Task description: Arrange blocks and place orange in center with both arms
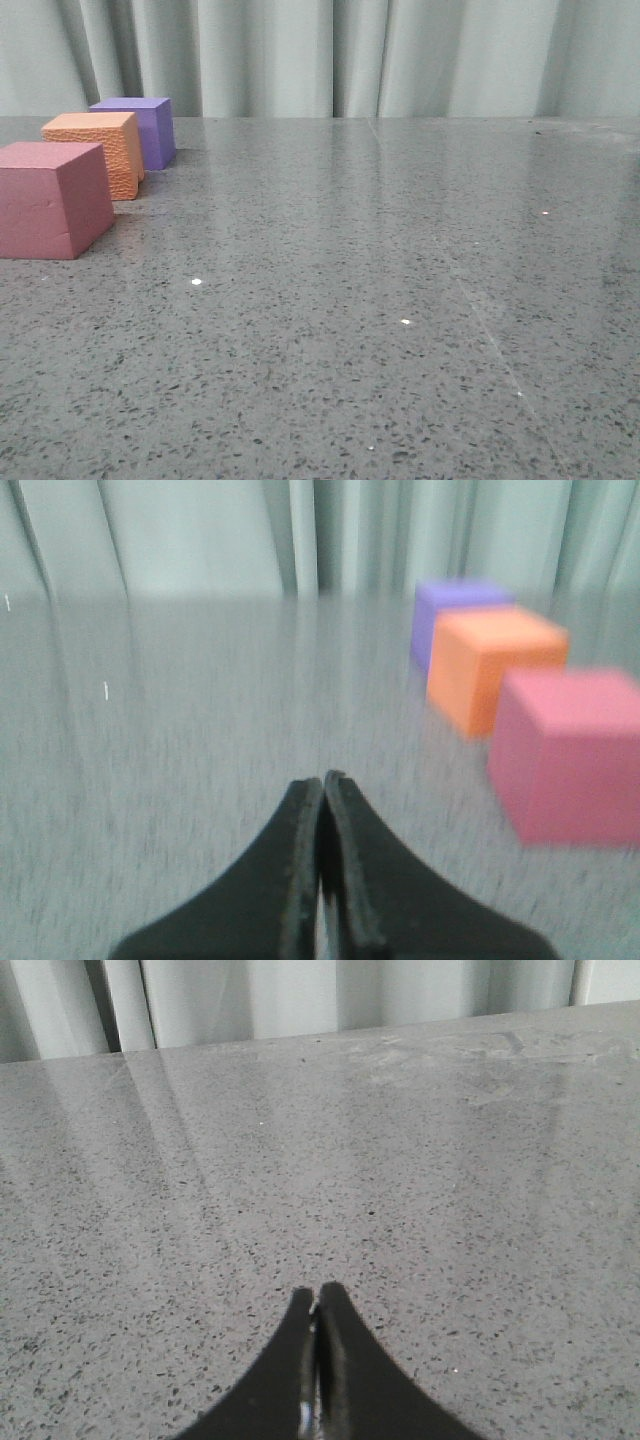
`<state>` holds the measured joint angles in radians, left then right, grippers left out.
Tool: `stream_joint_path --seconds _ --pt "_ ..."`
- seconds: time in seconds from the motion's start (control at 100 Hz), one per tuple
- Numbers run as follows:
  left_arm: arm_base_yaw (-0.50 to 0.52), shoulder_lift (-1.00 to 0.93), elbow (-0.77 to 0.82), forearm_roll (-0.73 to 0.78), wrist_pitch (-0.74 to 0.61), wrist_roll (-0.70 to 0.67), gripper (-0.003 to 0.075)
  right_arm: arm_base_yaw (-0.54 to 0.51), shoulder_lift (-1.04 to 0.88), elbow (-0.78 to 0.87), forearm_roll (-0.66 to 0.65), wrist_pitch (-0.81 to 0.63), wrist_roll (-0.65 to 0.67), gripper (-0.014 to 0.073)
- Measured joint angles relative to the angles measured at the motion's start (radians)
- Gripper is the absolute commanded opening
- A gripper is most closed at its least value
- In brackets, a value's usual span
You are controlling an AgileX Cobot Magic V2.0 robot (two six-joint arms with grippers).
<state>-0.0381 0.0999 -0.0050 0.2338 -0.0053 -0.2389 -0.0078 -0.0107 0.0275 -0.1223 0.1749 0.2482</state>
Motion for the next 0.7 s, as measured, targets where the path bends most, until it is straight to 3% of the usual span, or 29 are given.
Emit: stream_joint_path --seconds 0.19,0.7 --pt "0.000 -0.103 0.000 0.000 0.005 0.002 -0.0019 0.000 0.000 0.000 0.000 0.000 0.000 -0.0068" --pt "0.000 -0.104 0.000 0.000 0.005 0.002 -0.0019 0.000 0.000 0.000 0.000 0.000 0.000 -0.0068"
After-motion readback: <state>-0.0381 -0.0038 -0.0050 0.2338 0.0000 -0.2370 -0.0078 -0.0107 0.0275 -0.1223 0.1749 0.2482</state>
